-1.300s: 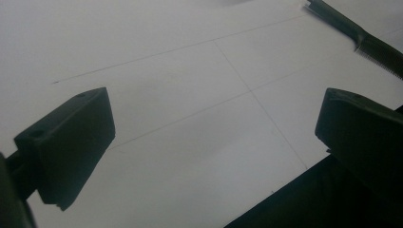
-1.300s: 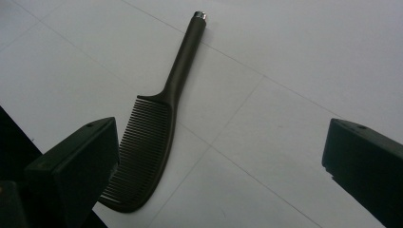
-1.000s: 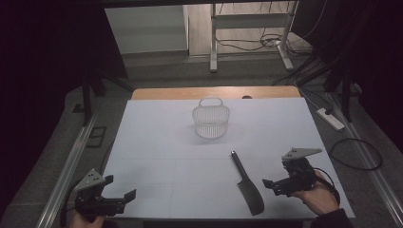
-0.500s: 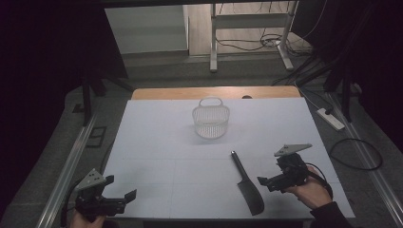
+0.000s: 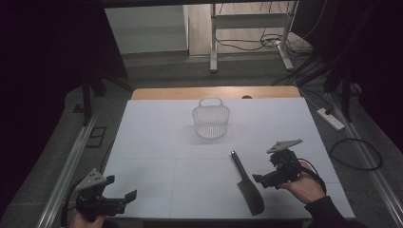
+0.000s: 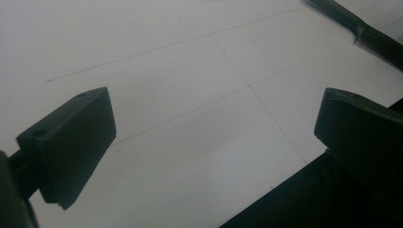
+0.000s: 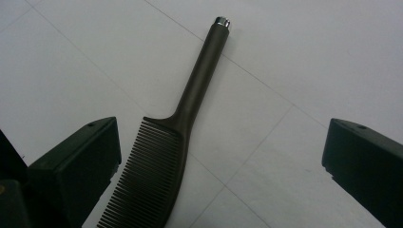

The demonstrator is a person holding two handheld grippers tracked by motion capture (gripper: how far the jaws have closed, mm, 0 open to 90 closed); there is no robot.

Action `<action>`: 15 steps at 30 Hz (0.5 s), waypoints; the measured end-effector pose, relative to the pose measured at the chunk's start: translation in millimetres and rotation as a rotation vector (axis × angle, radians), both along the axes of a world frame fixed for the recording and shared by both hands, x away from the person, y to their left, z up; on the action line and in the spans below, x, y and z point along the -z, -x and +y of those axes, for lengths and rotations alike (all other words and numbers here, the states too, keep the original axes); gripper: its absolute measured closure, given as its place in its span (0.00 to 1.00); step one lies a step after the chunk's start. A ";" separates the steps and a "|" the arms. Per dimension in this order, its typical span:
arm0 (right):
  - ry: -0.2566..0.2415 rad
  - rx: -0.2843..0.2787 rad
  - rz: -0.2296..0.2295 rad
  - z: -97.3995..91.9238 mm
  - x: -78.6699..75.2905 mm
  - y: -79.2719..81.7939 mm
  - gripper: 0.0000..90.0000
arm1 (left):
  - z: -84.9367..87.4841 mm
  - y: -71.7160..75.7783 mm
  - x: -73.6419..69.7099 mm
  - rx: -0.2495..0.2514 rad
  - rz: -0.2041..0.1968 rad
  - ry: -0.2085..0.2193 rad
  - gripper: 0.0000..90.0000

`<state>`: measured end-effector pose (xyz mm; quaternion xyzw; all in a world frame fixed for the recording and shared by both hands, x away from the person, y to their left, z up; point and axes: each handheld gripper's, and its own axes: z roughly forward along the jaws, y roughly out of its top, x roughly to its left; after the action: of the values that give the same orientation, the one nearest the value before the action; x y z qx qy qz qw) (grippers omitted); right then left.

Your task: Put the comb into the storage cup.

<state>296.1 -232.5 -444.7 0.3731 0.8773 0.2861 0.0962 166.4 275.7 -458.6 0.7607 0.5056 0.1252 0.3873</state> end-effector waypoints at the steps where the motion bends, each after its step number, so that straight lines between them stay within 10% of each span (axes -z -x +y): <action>1: 0.002 -0.002 0.003 1.3 0.4 -1.1 0.00 | 0.1 0.0 0.0 0.000 0.000 0.001 0.01; 15: 0.019 -0.013 0.026 14.2 -0.1 -13.6 0.00 | 0.8 -0.4 0.1 -0.001 0.002 0.006 0.01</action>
<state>309.8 -218.2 -444.6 0.3701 0.8836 0.2736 0.0866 166.8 276.4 -458.7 0.7595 0.5067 0.1229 0.3890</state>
